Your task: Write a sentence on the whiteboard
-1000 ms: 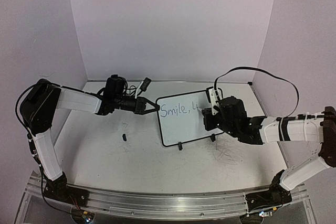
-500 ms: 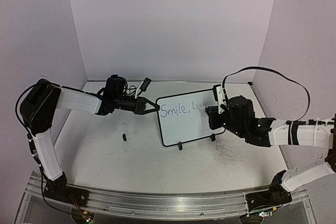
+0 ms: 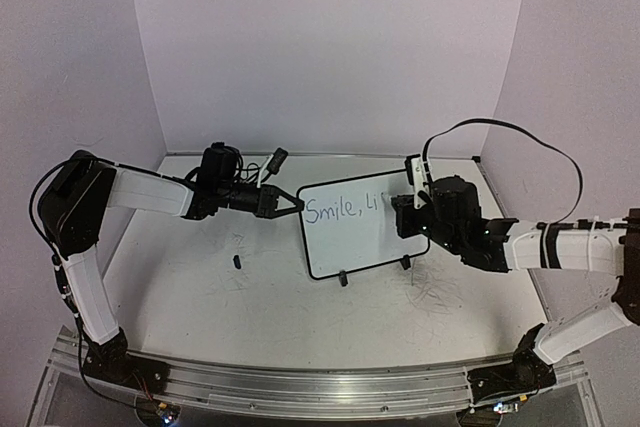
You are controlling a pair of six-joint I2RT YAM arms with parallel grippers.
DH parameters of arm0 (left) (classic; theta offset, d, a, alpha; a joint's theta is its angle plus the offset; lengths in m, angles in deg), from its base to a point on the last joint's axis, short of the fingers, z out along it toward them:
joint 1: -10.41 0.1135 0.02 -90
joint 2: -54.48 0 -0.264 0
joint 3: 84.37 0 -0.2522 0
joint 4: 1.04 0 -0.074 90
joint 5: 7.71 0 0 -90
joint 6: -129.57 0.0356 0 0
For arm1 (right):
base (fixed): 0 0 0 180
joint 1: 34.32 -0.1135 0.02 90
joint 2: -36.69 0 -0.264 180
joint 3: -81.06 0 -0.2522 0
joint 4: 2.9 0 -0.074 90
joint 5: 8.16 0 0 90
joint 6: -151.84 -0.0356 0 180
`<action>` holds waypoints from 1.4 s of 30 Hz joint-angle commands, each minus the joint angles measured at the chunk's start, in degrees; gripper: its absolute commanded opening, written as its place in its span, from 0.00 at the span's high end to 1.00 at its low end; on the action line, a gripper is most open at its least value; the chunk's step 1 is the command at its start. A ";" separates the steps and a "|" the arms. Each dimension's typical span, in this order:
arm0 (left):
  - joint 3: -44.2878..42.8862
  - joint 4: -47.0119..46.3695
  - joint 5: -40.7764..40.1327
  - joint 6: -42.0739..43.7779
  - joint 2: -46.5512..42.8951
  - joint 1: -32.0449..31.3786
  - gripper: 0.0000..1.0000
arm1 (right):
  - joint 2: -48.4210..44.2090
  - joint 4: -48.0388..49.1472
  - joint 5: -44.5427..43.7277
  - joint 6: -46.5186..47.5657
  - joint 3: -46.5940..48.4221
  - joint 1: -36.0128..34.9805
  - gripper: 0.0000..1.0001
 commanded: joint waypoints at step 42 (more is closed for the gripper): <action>-1.17 0.11 1.67 0.02 -1.52 0.08 1.00 | 3.03 -0.13 -0.94 2.24 2.71 0.49 1.00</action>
